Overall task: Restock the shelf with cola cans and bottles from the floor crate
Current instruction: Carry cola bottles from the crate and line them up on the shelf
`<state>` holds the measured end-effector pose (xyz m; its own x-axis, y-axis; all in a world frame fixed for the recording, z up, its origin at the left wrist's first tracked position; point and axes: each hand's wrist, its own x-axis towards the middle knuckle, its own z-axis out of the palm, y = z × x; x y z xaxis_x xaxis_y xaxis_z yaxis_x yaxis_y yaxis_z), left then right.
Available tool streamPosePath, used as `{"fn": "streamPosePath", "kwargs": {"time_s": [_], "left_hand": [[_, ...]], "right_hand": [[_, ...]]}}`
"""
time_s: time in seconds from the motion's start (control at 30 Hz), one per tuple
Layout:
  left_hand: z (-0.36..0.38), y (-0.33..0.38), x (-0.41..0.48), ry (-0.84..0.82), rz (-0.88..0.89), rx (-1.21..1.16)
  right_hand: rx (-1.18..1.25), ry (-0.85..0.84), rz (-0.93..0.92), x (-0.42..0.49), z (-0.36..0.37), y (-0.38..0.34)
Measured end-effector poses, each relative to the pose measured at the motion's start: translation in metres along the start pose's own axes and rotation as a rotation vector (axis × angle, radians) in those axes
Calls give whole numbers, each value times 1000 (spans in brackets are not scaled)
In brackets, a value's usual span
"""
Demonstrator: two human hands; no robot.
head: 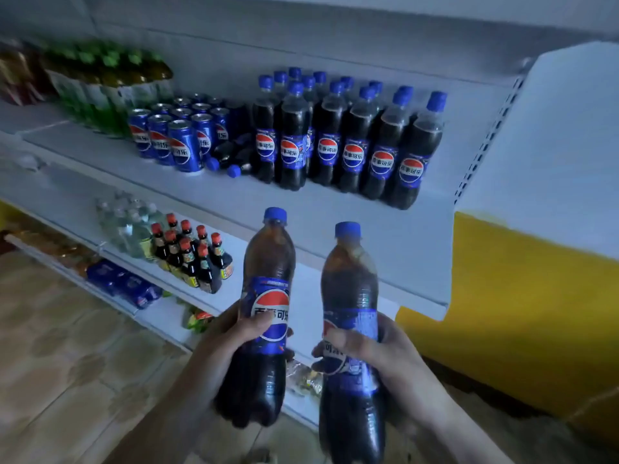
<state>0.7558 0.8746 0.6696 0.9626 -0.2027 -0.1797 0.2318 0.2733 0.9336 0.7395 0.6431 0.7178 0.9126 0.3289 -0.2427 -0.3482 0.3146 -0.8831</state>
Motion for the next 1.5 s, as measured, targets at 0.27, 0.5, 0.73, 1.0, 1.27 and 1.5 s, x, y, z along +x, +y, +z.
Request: {"fn": "streamPosePath", "kwargs": {"time_s": [0.27, 0.5, 0.73, 1.0, 1.27, 1.5], "left_hand": [[-13, 70, 67, -79, 173, 155], [-10, 93, 125, -141, 281, 298], [-5, 125, 195, -176, 336, 389], [-21, 115, 246, -285, 339, 380], [-35, 108, 251, -368, 370, 564], [-47, 81, 236, -238, 453, 868]], "right_hand": [[79, 216, -263, 75, 34, -19], [-69, 321, -410, 116, 36, -46], [-363, 443, -590, 157, 18, -81], [-696, 424, -546, 187, -16, -76], [-829, 370, -414, 188, -23, -62], [-778, 713, -510, 203, -20, -19]]}}
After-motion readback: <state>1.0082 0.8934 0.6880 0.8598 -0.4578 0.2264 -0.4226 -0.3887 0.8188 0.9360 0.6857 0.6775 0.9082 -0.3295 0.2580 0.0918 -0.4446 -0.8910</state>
